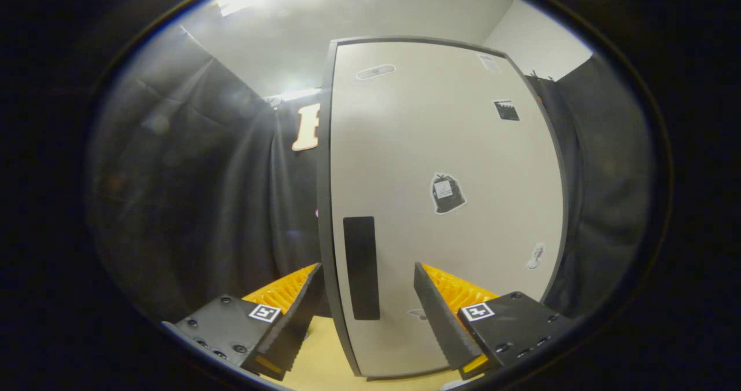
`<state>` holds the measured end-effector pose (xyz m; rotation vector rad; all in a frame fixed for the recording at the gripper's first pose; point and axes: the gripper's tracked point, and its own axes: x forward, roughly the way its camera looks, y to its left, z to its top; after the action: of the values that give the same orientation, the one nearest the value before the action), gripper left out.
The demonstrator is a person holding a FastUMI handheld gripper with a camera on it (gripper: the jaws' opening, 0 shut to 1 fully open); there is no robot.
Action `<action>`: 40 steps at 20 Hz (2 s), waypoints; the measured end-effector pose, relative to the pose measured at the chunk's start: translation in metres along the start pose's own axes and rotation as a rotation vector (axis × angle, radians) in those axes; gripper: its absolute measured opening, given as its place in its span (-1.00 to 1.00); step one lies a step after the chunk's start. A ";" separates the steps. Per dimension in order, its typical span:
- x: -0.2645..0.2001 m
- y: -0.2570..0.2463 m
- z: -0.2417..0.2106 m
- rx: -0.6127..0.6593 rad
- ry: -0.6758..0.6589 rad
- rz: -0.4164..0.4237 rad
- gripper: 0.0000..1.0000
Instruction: Open the shoe cabinet door, grab the shoes and put them into the shoe cabinet, then close the shoe cabinet door.
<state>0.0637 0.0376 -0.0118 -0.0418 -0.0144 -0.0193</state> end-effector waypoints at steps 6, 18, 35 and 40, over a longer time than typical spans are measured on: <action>0.029 0.001 -0.008 -0.001 0.014 -0.016 0.68; 0.044 0.008 -0.016 -0.051 0.012 -0.033 -0.43; -0.005 0.001 -0.009 0.008 0.036 0.043 -0.60; -0.013 -0.006 -0.008 0.021 0.050 0.094 -0.60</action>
<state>0.0507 0.0312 -0.0201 -0.0211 0.0377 0.0735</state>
